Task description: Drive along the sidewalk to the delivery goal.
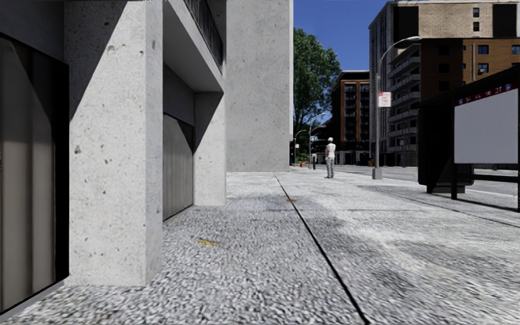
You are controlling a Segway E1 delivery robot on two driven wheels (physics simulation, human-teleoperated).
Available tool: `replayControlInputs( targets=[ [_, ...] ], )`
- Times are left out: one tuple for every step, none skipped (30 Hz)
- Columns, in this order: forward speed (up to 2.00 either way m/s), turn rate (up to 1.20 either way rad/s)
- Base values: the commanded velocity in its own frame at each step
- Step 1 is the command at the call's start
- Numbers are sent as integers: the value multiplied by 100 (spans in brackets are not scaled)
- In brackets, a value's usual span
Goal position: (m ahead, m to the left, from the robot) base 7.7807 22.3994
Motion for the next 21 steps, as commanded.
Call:
replayControlInputs(
  targets=[
    [124,0],
    [124,0],
    [124,0],
    [124,0],
    [124,0],
    [124,0],
    [134,0],
    [200,0],
    [200,0],
    [200,0],
    [200,0],
    [200,0],
    [200,0],
    [200,0],
    [200,0],
    [200,0],
    [200,0],
    [200,0],
    [200,0],
    [200,0],
    [200,0]
  ],
)
